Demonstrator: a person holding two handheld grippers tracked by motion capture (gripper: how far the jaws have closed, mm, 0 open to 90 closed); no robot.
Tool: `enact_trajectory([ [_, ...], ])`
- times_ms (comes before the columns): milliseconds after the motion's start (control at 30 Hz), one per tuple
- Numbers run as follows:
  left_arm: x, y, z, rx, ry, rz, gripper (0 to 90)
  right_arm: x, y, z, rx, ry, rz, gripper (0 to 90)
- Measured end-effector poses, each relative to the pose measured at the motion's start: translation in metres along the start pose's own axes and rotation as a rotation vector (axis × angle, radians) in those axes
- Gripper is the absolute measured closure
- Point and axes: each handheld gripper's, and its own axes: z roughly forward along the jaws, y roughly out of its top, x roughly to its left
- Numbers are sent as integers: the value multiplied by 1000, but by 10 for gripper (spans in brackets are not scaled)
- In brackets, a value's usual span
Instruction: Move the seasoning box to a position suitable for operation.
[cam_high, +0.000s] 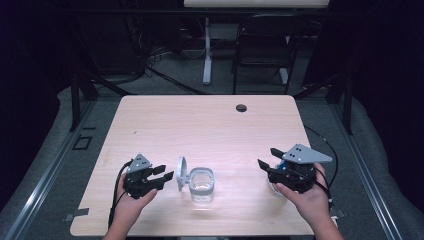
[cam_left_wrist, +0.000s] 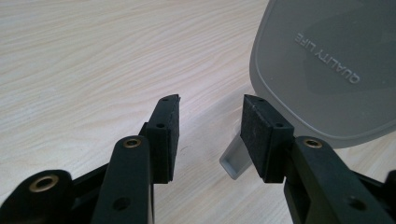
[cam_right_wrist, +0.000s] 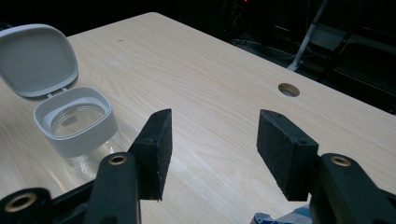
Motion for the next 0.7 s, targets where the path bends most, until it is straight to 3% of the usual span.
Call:
enact_trajectory([
  [700,4,-1,0,4,8,-8,567,-25,1,-20,-12,-77,39,446],
])
